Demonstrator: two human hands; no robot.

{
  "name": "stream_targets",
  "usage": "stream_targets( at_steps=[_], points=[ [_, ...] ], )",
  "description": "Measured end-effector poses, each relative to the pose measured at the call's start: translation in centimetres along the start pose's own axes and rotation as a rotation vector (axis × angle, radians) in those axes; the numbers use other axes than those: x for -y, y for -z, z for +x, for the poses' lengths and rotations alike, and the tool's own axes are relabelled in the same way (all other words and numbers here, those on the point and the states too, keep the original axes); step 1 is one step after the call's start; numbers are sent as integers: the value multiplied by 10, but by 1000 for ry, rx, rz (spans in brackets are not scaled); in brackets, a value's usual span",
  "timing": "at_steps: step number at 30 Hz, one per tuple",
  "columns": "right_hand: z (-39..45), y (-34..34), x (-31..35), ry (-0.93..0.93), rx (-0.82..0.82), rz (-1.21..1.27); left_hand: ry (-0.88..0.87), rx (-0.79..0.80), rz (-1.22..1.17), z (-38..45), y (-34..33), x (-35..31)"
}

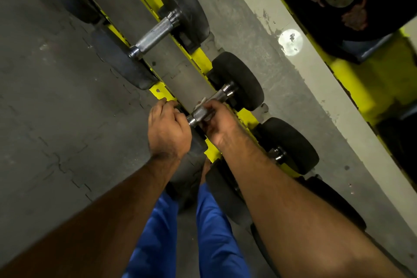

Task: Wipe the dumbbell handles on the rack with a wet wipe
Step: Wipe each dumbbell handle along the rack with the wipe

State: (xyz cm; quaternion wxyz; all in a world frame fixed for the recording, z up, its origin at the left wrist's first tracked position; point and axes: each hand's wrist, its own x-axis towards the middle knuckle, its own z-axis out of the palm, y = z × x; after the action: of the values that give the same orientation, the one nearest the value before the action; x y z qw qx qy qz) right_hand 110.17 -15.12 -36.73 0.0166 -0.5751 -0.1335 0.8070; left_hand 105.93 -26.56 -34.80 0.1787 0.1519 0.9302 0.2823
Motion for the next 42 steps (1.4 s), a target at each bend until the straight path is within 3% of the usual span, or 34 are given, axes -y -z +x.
stream_targets(
  at_steps=[7, 16, 20, 28, 42],
  points=[
    [-7, 7, 3, -114, -101, -355, 1, 61, 41, 1, 8, -8],
    [-23, 8, -7, -44, -185, -419, -90, 115, 79, -14, 22, -18],
    [-40, 20, -9, 69, -187, -365, -165, 104, 57, -33, 29, -26],
    [-80, 47, -2, 82, -137, -405, -154, 116, 42, -78, 40, -44],
    [-112, 127, -12, 352, -228, -1079, -58, 302, -2, -171, -4, -32]
  ],
)
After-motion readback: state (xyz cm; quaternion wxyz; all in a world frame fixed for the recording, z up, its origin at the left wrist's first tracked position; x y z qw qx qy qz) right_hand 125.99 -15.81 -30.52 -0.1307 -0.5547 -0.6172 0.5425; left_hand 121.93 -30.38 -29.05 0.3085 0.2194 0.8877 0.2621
